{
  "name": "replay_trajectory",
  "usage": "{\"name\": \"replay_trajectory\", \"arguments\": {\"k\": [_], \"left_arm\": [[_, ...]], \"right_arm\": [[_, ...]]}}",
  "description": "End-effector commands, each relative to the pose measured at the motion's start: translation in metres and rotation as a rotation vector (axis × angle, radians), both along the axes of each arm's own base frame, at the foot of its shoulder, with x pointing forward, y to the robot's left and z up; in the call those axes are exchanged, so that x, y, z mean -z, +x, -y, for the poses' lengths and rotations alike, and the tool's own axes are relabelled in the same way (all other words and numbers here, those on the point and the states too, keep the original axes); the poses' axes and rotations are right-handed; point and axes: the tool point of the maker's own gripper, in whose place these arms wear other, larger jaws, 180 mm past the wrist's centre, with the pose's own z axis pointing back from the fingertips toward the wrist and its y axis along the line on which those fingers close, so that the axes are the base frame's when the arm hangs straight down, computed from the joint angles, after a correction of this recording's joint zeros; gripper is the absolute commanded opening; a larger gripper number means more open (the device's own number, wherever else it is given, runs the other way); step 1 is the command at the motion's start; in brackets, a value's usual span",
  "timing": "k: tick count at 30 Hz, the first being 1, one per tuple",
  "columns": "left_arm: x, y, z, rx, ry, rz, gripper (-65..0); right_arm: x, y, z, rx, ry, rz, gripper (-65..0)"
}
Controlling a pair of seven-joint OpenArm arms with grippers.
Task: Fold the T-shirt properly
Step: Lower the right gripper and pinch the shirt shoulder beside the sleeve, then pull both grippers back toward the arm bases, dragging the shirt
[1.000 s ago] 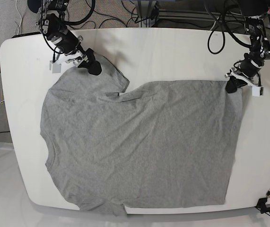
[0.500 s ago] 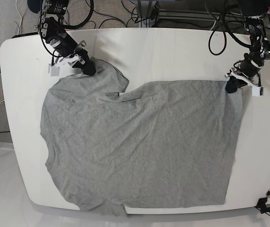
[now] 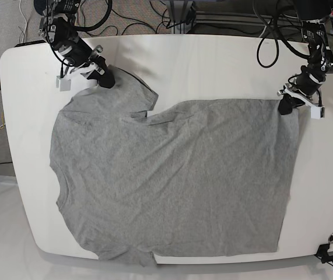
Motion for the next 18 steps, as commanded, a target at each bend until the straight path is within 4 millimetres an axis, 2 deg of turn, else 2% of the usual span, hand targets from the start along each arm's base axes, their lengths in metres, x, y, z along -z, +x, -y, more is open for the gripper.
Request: {"name": "replay_trajectory", "arguments": {"k": [1, 6, 9, 11, 13, 18], "left_arm": [[-0.018, 0.009, -0.006, 0.009, 0.021, 0.057, -65.0], [-0.033, 0.007, -0.004, 0.043, 0.060, 0.090, -65.0], [-0.040, 0.005, -0.010, 0.061, 0.092, 0.094, -65.0], [-0.038, 0.001, -0.011, 0.062, 0.095, 0.085, -65.0], [-0.037, -0.002, -0.014, 0.071, 0.107, 0.075, -65.0], [-0.027, -0.026, -0.012, 0.126, 0.114, 0.041, -65.0]], "right_arm": [[-0.024, 0.006, 0.003, -0.041, -0.091, 0.076, -65.0], [-0.031, -0.003, 0.008, -0.111, -0.299, 0.079, -65.0], [-0.026, -0.012, 0.012, -0.128, -0.351, 0.053, -65.0], [-0.027, -0.014, 0.013, -0.135, -0.363, 0.053, -65.0], [-0.027, -0.026, 0.014, -0.144, -0.373, 0.034, -65.0], [-0.025, -0.057, 0.016, -0.184, -0.402, -0.018, -65.0]]}}
